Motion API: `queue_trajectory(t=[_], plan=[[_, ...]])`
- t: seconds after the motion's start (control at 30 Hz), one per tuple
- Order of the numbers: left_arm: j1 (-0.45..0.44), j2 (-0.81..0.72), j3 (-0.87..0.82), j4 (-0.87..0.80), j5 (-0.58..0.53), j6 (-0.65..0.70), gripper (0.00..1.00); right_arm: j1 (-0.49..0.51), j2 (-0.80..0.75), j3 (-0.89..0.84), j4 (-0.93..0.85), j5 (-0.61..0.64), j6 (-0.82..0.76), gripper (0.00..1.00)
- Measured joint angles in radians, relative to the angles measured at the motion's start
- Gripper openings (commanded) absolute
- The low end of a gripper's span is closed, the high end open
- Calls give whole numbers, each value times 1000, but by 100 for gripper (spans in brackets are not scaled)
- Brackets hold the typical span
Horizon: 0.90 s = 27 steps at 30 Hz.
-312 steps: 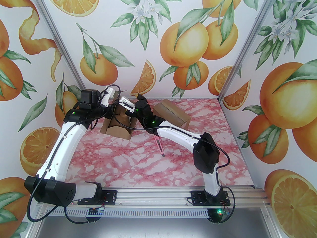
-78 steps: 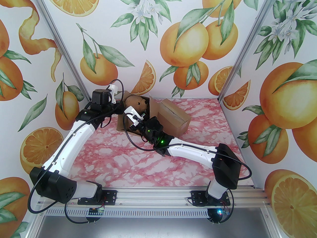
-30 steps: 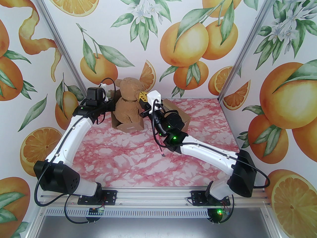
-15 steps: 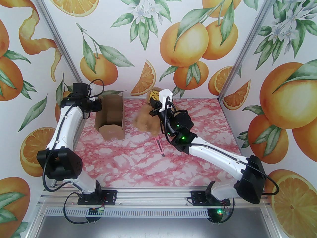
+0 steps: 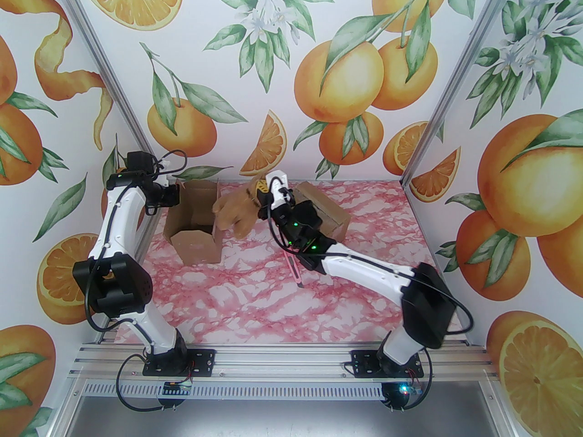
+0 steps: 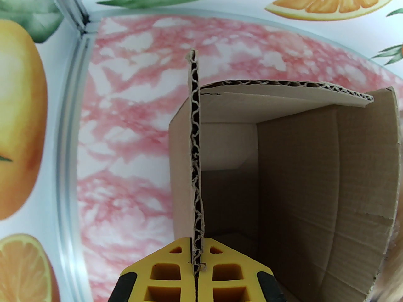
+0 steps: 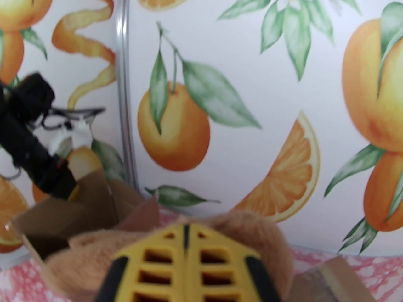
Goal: Unpack the express box
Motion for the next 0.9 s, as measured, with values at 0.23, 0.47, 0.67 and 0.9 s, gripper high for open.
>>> queue_trajectory(t=[0.23, 0.47, 0.67, 0.9], plan=[[55, 5, 0, -9, -26, 38, 0, 10, 117, 58, -3, -81, 43, 0], [62, 23, 21, -10, -34, 61, 0, 23, 183, 80, -5, -165, 96, 0], [61, 44, 35, -11, -32, 61, 0, 23, 261, 137, -16, -203, 149, 0], [61, 43, 37, -3, -31, 55, 18, 26, 394, 307, -140, -188, 191, 14]])
